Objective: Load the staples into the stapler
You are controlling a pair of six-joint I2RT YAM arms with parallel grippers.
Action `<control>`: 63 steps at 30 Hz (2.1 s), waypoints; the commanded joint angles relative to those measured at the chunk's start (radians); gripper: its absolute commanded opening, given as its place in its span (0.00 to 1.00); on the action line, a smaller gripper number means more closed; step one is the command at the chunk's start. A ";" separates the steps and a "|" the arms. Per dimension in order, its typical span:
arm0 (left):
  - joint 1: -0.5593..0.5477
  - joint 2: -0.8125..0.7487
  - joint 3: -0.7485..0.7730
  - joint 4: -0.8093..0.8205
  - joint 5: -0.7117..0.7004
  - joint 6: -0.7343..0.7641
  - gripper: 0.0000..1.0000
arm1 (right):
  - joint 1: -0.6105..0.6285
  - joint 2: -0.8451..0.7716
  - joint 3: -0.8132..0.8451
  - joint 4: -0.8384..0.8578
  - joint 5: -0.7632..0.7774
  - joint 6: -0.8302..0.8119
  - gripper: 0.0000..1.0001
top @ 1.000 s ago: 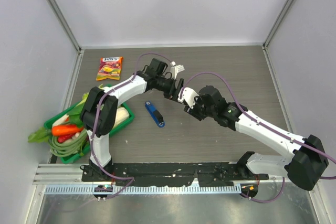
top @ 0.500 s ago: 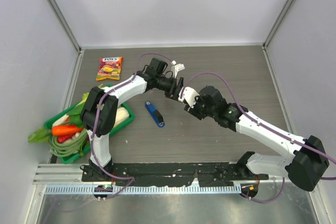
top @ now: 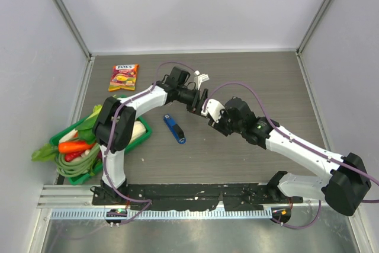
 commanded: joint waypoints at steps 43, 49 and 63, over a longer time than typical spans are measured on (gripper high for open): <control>0.026 -0.009 -0.056 0.240 0.132 -0.216 0.40 | -0.009 -0.004 0.009 0.148 0.005 -0.020 0.42; 0.000 -0.008 -0.043 0.151 0.071 -0.131 0.39 | -0.008 0.003 0.029 0.126 -0.015 -0.005 0.42; -0.035 0.030 -0.035 0.132 0.054 -0.112 0.40 | -0.008 0.015 0.053 0.109 -0.076 0.023 0.41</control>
